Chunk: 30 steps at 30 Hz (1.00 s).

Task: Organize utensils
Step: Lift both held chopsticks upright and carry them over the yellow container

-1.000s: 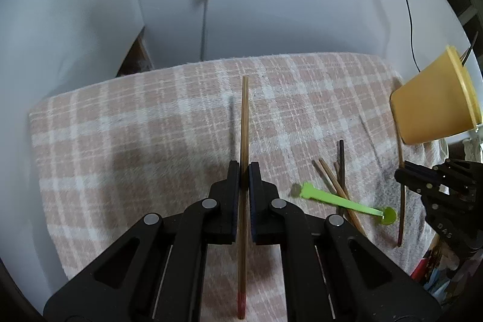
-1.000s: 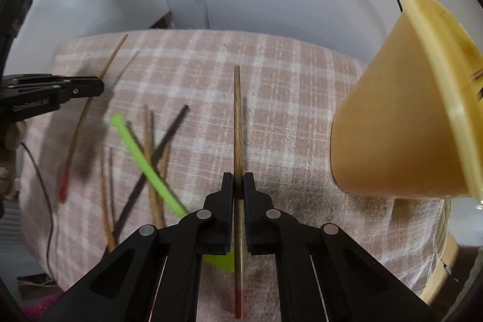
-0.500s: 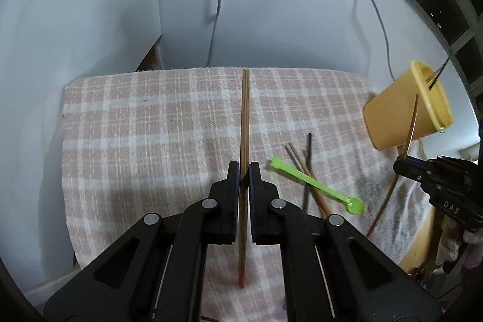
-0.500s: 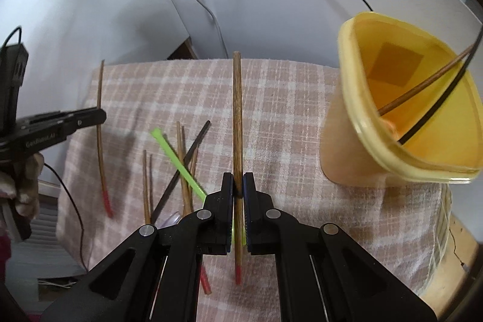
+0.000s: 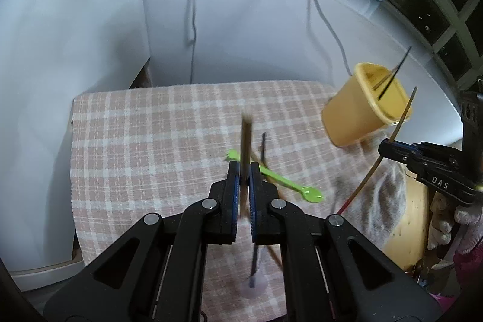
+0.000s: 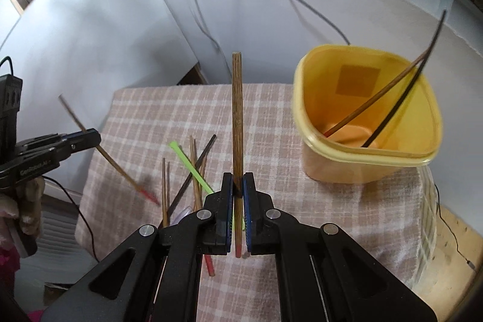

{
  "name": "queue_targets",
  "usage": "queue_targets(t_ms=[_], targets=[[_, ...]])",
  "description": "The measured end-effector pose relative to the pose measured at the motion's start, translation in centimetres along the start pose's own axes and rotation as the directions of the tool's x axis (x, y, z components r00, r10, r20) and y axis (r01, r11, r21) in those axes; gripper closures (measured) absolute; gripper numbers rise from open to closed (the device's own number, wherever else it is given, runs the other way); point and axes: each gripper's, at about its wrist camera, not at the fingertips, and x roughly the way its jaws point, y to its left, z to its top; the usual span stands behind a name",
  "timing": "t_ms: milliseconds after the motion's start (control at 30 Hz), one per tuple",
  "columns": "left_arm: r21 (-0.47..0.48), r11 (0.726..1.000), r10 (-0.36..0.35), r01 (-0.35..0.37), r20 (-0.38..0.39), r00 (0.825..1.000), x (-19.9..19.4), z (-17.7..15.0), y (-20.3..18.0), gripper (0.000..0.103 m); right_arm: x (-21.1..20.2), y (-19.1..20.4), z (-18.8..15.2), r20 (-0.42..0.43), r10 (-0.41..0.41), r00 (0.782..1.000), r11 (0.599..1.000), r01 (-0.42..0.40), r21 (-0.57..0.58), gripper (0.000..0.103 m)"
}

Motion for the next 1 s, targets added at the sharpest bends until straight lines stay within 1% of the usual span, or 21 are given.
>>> queue_targets(t_ms=[267,433,700,1000], targets=[[0.032,0.998,-0.049,0.048,0.048,0.998,-2.0,1.2,-2.4,0.099,-3.4,-1.6,0.0,0.064,-0.004,0.998,0.999,0.001,0.054,0.098],[0.054,0.995,-0.086,0.082,0.085,0.993,-3.2,2.2,-4.0,0.099,-5.6,-2.4,-0.1,0.112,-0.024,0.993,0.997,0.015,0.077,0.098],[0.114,0.984,-0.155,0.139,0.138,0.978,-5.1,4.6,-7.2,0.099,-9.2,-4.6,0.5,0.179,-0.061,0.982,0.992,0.039,0.123,0.098],[0.171,0.967,-0.221,0.191,0.177,0.959,-5.5,7.5,-11.1,0.1,-11.9,-6.3,2.0,0.243,-0.094,0.965,0.988,0.06,0.144,0.098]])
